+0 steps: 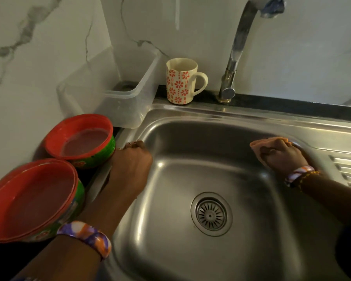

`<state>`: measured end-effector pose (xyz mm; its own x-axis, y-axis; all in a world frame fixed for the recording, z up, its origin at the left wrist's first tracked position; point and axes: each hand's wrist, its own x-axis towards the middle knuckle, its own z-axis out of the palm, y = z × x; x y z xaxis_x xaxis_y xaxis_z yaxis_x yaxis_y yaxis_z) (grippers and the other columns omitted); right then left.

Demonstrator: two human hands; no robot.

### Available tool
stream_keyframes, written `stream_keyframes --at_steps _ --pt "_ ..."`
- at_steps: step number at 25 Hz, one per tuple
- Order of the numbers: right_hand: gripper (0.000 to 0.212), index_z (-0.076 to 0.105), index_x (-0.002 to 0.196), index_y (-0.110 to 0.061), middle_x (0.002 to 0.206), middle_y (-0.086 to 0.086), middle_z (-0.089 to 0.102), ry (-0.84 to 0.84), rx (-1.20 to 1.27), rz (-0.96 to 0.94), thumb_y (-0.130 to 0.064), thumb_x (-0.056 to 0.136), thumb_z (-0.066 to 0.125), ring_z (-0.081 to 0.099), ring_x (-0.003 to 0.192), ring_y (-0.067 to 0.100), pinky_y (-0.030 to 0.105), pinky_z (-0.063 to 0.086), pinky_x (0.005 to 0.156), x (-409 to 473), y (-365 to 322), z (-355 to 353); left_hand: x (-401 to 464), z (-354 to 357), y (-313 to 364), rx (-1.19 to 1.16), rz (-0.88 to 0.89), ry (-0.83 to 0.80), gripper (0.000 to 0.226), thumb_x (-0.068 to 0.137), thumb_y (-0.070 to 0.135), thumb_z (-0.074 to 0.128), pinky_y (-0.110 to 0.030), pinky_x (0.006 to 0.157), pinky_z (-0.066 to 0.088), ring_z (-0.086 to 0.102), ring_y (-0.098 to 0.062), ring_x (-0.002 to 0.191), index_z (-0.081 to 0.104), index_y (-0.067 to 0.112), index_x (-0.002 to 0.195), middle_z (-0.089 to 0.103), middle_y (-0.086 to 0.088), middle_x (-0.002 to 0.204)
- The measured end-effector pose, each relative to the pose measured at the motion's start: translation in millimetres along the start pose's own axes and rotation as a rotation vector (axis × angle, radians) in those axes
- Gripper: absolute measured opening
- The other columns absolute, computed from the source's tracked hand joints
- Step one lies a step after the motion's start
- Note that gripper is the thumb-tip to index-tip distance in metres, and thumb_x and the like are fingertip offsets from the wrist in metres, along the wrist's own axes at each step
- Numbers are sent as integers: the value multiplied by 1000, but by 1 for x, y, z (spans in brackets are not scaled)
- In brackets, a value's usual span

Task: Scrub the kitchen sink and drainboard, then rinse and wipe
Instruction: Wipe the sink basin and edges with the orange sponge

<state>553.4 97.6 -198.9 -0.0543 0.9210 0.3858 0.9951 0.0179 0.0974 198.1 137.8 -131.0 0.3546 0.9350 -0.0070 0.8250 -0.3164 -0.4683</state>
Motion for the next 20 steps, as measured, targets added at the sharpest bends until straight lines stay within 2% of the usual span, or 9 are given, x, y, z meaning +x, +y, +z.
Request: stream_keyframes --at_steps 2,4,6,7,9,11,16,18,20 --pt "27 69 113 -12 122 11 63 -114 224 248 -15 87 65 60 112 32 40 46 100 3 -8 -2 -2 2 0 -47 -16 32 52 84 0 47 -28 83 50 64 -24 105 36 -7 135 62 -15 119" --pt "32 64 121 -16 133 6 56 -240 272 369 -23 90 61 51 125 26 33 36 108 6 -19 1 -4 2 -2 -69 -52 93 52 67 4 70 -27 66 53 70 -25 81 56 -8 116 69 -18 96" --pt "38 62 124 -15 130 12 58 -232 215 291 -21 86 65 53 122 31 36 38 105 9 -36 9 -4 5 -5 -113 -49 186 45 36 -3 77 -22 42 47 64 -26 46 70 -5 80 66 -17 60" --pt "38 63 122 -13 124 16 62 -202 192 283 -18 84 67 56 116 35 38 41 102 10 -45 12 -4 7 -5 -150 -50 227 42 31 -7 76 -22 38 44 60 -27 39 70 -4 73 64 -16 54" --pt "33 66 118 -13 114 21 66 -205 252 462 -15 84 65 60 106 40 40 45 95 15 -61 17 -3 14 -4 -187 -36 206 42 31 -8 79 -22 36 42 59 -28 38 70 -2 72 63 -15 52" --pt "33 67 118 -19 113 21 66 -225 318 626 -16 85 61 60 105 41 39 46 92 16 -80 25 -4 15 -5 -203 -42 181 41 33 -7 81 -21 36 42 59 -27 38 70 1 71 63 -14 52" --pt "29 66 115 -22 117 10 67 -262 536 702 -19 87 59 60 111 31 32 46 91 38 -155 65 -2 17 -6 -187 -32 284 21 52 2 55 -18 36 39 59 -21 38 70 8 65 62 -7 50" --pt "28 68 112 -25 118 5 67 -247 563 755 -30 85 64 60 113 27 28 46 91 50 -177 73 1 18 -7 -169 -66 271 36 59 7 34 -17 37 38 58 -16 38 70 11 62 61 -4 48" --pt "30 69 113 -26 119 2 67 -272 583 669 -34 83 67 59 114 24 23 43 89 54 -193 79 3 14 -6 -166 -71 247 39 59 12 32 -16 39 38 58 -12 40 71 13 62 61 -1 48"
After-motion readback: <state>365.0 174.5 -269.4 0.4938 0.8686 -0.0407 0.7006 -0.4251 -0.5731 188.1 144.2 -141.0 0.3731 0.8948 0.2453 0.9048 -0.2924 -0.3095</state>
